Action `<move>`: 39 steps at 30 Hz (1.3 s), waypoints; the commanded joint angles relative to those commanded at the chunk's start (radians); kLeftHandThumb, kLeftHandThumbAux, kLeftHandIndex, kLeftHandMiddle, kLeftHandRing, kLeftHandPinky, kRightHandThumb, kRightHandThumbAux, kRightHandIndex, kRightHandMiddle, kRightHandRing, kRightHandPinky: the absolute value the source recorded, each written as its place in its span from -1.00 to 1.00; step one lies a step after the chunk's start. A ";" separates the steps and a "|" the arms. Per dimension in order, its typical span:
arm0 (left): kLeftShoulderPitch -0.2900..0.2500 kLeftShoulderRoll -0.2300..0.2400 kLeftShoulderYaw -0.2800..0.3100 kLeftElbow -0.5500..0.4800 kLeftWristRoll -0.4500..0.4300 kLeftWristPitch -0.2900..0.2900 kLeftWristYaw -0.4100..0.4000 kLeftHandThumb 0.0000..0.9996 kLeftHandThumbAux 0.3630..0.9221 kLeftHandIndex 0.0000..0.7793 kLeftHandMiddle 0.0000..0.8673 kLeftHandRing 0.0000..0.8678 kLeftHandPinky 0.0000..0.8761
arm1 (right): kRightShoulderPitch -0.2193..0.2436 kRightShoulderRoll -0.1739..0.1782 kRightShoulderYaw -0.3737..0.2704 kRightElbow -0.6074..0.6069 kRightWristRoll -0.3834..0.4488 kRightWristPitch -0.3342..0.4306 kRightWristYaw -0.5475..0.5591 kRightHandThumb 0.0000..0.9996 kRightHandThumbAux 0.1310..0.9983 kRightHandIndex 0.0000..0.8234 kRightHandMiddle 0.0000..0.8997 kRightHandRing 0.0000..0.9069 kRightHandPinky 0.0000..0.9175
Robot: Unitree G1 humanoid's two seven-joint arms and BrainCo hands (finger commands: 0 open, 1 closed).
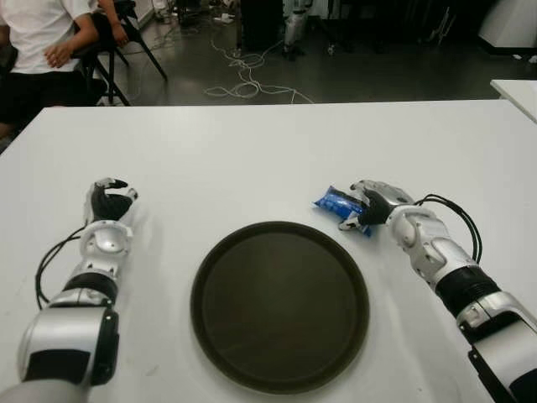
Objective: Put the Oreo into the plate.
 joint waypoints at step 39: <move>0.002 0.001 -0.006 0.000 0.002 -0.003 0.006 0.35 0.28 0.02 -0.32 -0.22 -0.16 | 0.035 0.056 -0.113 0.062 0.111 -0.168 -0.334 0.39 0.36 0.05 0.60 0.57 0.51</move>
